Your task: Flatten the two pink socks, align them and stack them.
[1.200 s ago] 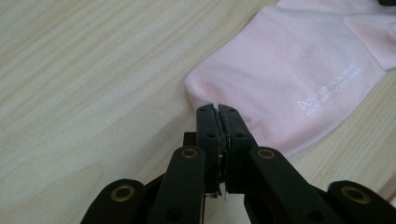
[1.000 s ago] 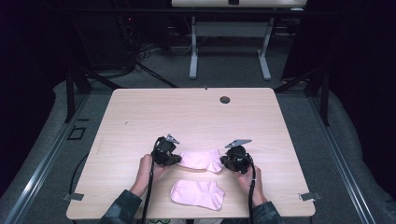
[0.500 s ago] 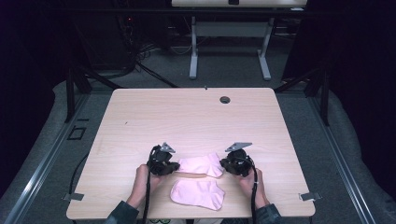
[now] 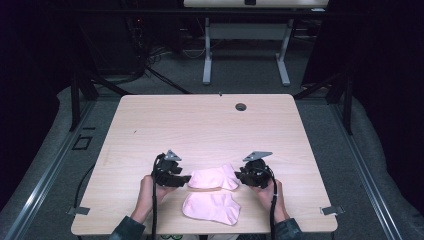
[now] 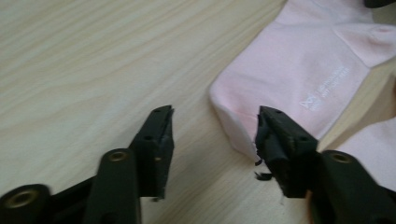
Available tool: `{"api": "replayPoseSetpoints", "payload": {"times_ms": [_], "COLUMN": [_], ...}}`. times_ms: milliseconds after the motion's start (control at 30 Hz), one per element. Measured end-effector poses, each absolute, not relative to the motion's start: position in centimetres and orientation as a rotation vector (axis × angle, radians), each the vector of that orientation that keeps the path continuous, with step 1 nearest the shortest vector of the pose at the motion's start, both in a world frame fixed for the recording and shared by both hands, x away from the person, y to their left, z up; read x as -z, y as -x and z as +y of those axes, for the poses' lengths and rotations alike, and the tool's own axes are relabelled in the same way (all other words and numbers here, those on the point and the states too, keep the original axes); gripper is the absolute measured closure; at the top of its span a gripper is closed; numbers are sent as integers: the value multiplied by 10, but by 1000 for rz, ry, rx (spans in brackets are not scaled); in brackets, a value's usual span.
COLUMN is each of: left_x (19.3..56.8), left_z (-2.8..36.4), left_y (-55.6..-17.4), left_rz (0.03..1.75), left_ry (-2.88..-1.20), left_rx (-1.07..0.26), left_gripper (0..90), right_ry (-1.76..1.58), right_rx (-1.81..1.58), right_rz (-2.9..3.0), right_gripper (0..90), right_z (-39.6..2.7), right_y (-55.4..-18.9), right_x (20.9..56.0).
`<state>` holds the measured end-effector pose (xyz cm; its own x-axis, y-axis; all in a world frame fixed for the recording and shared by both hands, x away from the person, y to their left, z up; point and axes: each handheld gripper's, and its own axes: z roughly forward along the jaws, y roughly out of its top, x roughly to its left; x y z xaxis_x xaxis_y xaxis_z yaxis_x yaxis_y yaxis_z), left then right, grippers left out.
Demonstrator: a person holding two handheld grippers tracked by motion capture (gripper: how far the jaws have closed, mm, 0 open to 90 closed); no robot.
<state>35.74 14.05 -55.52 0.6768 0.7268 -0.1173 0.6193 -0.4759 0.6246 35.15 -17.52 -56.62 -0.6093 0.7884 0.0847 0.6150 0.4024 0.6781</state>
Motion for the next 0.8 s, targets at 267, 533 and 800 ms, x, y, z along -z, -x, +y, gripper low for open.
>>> {"api": "replayPoseSetpoints", "payload": {"times_ms": [267,533,800], "left_x": [540,539,550], "left_z": [166,192,230], "left_y": [-350,-335,-321], "left_rz": [1068,1114,1200], "left_ry": [-2208,-2196,-2166], "left_rx": [-343,-437,-458], "left_gripper": [243,175,149], "right_ry": [-1243,-1246,-1279], "right_rx": [-1065,-1074,-1025], "right_rz": [2345,2292,2246], "right_gripper": [342,187,138], "right_z": [-191,-204,-233], "right_y": [-342,-326,-306], "right_x": [548,537,537]}}
